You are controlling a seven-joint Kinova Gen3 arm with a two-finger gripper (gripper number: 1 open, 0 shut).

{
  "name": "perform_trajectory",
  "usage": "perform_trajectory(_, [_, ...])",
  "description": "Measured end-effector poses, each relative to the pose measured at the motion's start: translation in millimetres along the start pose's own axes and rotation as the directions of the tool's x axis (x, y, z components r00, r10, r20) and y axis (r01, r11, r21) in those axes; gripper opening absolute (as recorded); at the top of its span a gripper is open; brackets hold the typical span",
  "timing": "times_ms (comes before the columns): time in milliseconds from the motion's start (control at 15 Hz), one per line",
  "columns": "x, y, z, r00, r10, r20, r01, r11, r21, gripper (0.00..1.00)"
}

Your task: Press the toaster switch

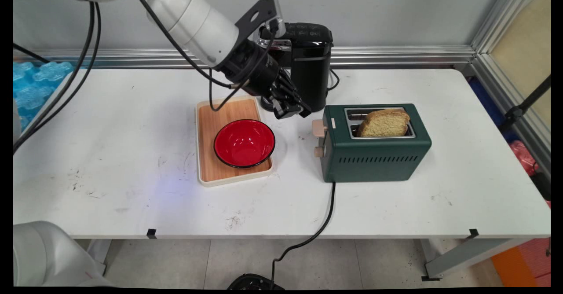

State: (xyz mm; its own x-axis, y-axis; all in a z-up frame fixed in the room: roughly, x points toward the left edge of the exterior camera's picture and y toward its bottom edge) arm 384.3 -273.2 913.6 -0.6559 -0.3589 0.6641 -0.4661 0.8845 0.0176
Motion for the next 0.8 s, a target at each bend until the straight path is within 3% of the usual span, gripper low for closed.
perform_trajectory(800, [-4,-10,45,0.999,-0.034,-0.032,0.034,0.999,-0.014,0.00])
